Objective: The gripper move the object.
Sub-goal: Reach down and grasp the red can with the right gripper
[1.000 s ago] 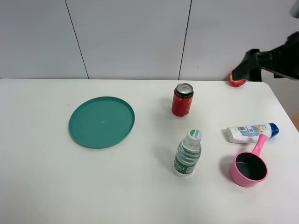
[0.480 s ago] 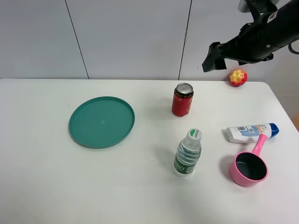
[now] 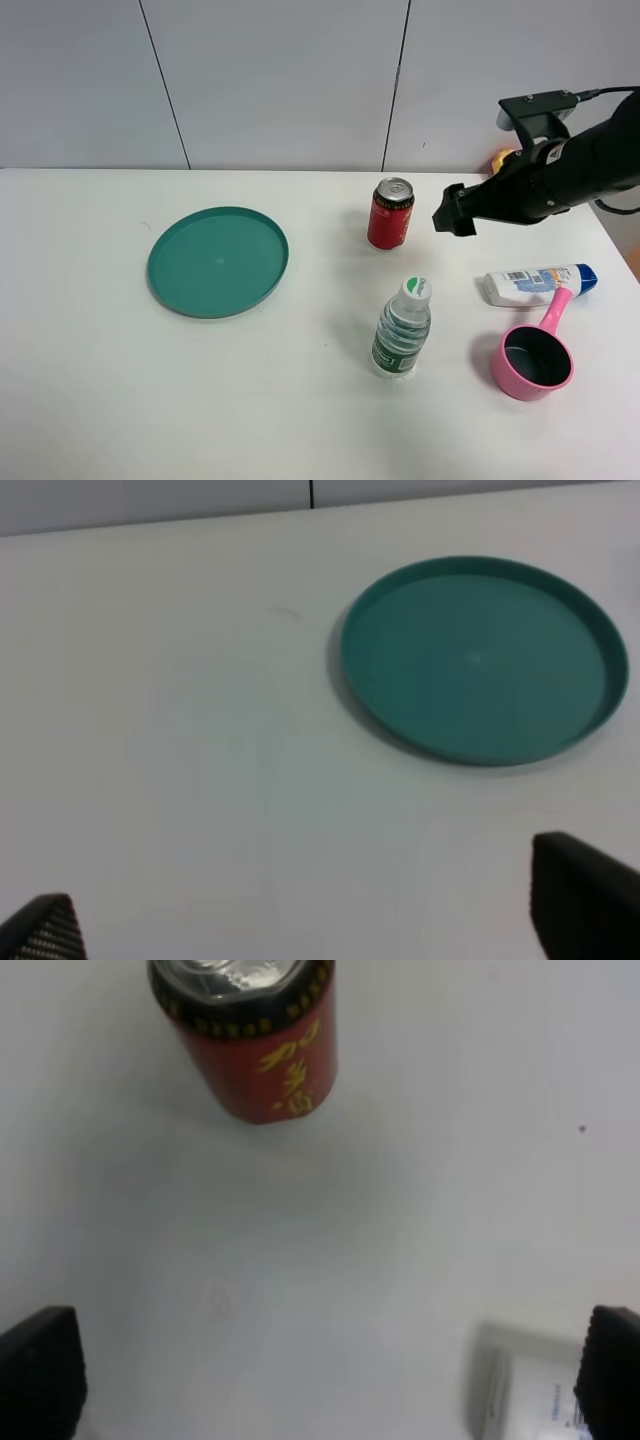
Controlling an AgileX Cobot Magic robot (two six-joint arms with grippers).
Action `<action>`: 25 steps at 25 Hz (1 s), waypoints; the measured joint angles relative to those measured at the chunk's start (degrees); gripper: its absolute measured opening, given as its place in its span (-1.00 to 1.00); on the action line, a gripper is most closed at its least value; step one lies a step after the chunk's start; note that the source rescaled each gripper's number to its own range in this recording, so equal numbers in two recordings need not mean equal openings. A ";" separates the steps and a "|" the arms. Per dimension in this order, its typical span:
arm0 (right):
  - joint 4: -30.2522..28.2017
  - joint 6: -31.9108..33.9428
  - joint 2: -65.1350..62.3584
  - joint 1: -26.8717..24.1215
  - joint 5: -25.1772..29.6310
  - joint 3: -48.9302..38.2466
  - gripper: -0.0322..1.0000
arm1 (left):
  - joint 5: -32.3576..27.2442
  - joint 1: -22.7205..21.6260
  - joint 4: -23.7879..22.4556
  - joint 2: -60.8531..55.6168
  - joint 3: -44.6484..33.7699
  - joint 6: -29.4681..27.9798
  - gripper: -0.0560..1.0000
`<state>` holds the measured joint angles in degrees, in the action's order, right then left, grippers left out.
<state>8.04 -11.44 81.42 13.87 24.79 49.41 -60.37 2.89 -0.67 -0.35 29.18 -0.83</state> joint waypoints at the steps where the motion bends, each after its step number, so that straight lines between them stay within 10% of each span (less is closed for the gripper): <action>1: -0.08 0.00 0.00 0.00 -2.07 -1.06 1.00 | 0.00 0.00 0.00 0.00 0.00 0.00 1.00; 25: -3.52 -13.79 24.82 4.00 -35.64 -3.79 1.00 | 0.00 0.00 0.00 0.00 0.00 0.05 1.00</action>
<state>4.52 -25.22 106.25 17.87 -10.85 45.62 -60.37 2.89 -0.67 -0.35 29.18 -0.78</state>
